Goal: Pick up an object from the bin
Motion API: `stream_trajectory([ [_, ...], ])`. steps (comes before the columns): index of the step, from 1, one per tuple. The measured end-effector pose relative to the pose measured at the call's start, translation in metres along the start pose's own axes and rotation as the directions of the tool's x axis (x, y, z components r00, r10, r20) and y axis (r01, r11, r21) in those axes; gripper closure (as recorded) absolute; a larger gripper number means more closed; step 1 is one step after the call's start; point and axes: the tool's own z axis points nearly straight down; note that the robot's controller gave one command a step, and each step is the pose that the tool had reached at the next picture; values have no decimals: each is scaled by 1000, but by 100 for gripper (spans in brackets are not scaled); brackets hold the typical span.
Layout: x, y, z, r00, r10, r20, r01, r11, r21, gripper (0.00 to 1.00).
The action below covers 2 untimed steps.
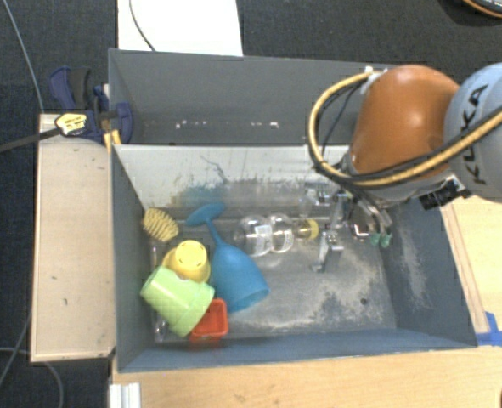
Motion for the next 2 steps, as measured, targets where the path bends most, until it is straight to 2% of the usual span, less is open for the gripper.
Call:
stream_trajectory([
  [1, -1, 0, -5, 1000, 2, 9, -2, 1000, -1, 0],
  [2, -46, 50, 135, 1000, -25, 12, 25, 1000, -2, 0],
])
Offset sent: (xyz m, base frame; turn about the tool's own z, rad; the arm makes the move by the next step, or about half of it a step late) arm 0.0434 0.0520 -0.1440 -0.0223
